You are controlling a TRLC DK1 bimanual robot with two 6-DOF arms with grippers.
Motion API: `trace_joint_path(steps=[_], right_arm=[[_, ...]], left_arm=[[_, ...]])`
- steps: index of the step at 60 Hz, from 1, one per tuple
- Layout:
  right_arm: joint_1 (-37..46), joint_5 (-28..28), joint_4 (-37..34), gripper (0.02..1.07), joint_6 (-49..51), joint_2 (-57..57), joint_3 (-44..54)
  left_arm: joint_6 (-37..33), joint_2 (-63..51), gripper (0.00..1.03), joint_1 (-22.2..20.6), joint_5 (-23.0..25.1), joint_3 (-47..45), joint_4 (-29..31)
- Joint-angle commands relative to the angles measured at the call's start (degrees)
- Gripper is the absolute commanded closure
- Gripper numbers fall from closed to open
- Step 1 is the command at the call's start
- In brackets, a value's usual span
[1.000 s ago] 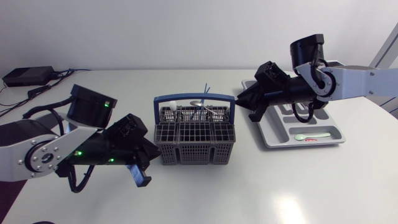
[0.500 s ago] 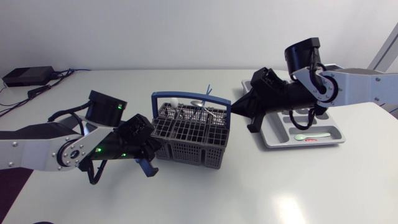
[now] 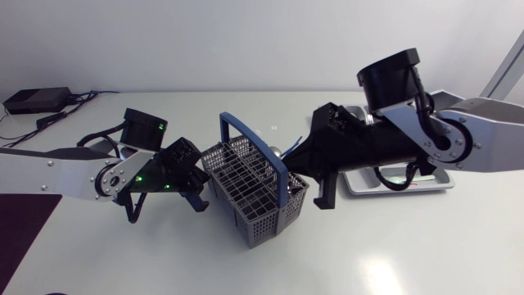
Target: Unload the cutlery basket into the drawer organizer.
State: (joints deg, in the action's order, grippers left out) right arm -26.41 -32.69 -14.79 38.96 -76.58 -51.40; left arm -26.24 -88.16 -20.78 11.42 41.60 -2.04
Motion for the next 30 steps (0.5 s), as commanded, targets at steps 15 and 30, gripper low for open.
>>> trace_joint_path(steps=[15, 30], right_arm=[[10.51, -0.10, 1.51, 0.97, 2.08, 3.71, 7.19], [13.93, 0.08, 9.86, 0.98, 3.40, -3.23, 11.41]], left_arm=[[-2.85, 3.43, 0.72, 6.98, 1.50, 0.32, 0.46], [-1.89, -3.42, 0.72, 6.62, 1.50, 2.87, -3.05]])
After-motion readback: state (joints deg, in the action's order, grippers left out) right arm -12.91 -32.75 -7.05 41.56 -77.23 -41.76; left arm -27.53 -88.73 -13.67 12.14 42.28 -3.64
